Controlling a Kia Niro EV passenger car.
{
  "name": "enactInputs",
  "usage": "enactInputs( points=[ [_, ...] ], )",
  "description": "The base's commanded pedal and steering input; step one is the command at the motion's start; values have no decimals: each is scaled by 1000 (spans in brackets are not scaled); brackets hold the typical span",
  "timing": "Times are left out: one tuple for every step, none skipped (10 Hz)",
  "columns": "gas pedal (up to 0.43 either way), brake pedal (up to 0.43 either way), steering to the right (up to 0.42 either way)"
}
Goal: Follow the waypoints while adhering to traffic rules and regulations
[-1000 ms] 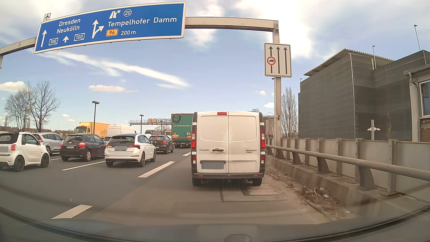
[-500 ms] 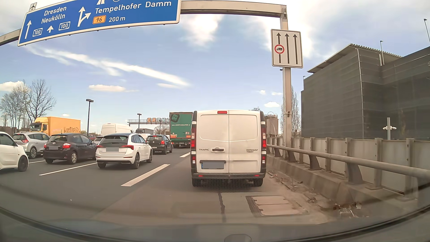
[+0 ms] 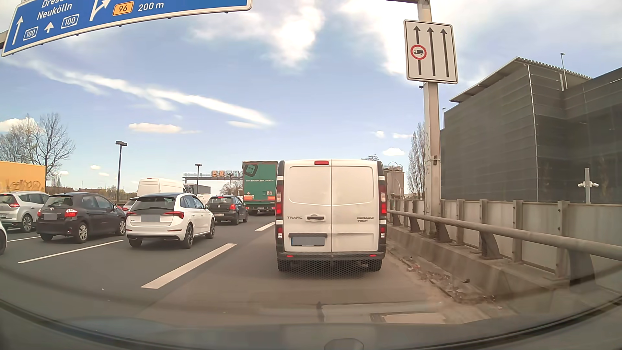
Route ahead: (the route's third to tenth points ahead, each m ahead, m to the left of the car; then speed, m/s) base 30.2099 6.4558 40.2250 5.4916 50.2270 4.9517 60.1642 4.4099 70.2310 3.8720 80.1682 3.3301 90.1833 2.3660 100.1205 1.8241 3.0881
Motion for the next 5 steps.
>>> enactInputs(
  points=[
    [0, 0, -8],
    [0, 0, -8],
    [0, 0, -8],
    [0, 0, -8],
    [0, 0, -8]
  ],
)
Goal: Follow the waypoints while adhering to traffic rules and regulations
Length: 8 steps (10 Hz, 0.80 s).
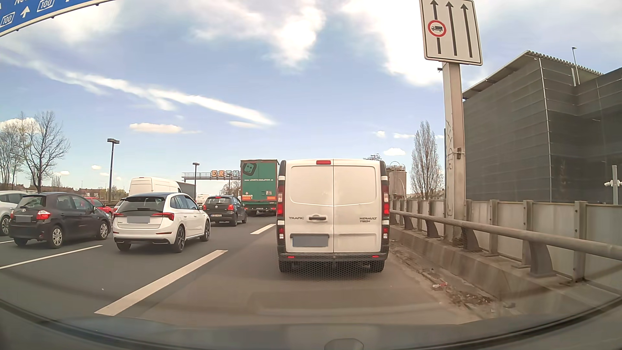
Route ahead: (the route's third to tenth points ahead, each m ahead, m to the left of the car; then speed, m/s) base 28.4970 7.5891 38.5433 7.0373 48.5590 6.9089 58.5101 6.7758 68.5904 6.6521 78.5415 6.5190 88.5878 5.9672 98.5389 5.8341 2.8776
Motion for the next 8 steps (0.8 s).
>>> enactInputs(
  points=[
    [0, 0, -8],
    [0, 0, -8],
    [0, 0, -8],
    [0, 0, -8],
    [0, 0, -8],
    [0, 0, -8],
    [8, 0, -8],
    [8, 0, -8]
  ],
)
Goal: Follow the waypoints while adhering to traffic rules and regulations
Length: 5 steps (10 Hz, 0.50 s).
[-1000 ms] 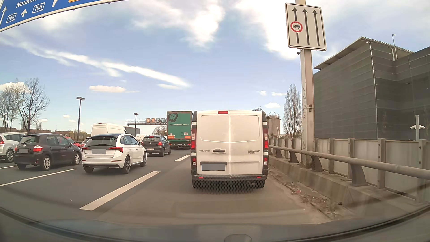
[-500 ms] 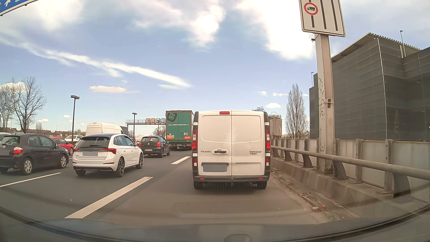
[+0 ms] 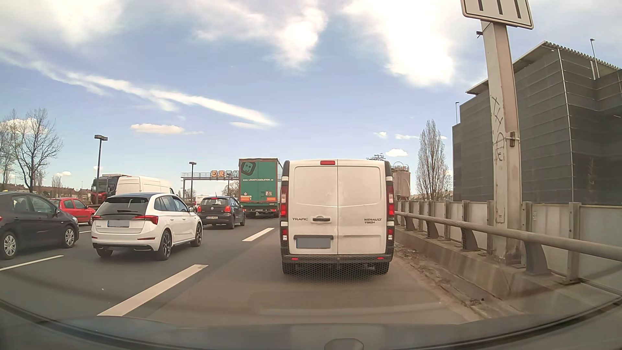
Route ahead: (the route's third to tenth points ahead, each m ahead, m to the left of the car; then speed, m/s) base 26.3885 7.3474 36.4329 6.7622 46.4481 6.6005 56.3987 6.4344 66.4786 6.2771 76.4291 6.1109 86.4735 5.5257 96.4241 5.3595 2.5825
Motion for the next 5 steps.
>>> enactInputs(
  points=[
    [8, 0, -9],
    [8, 0, -10],
    [8, 0, -10],
    [0, 0, -10],
    [0, 0, -10]
  ],
)
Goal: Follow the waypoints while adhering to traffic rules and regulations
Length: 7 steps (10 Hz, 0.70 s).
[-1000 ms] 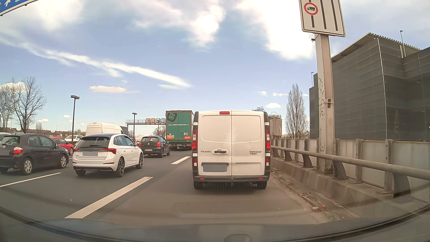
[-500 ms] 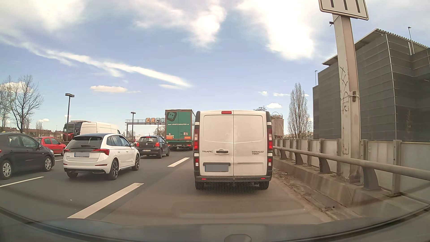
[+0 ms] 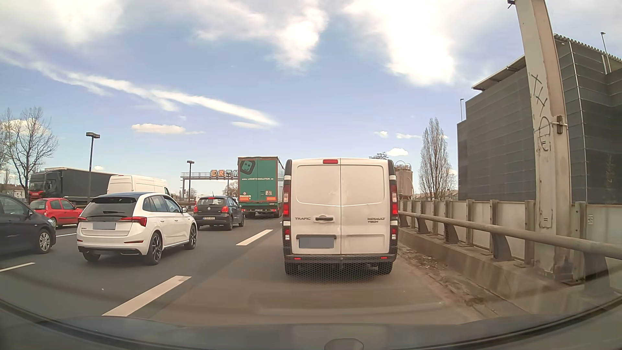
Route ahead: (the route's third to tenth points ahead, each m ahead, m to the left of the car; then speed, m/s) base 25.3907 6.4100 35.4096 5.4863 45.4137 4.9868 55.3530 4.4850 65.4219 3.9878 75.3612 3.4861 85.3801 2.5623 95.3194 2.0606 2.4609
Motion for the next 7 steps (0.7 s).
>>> enactInputs(
  points=[
    [0, 0, -10],
    [0, 0, -10],
    [0, 0, -10],
    [0, 0, -10],
    [0, 0, -10],
    [0, 0, -10],
    [0, 0, -10]
  ],
)
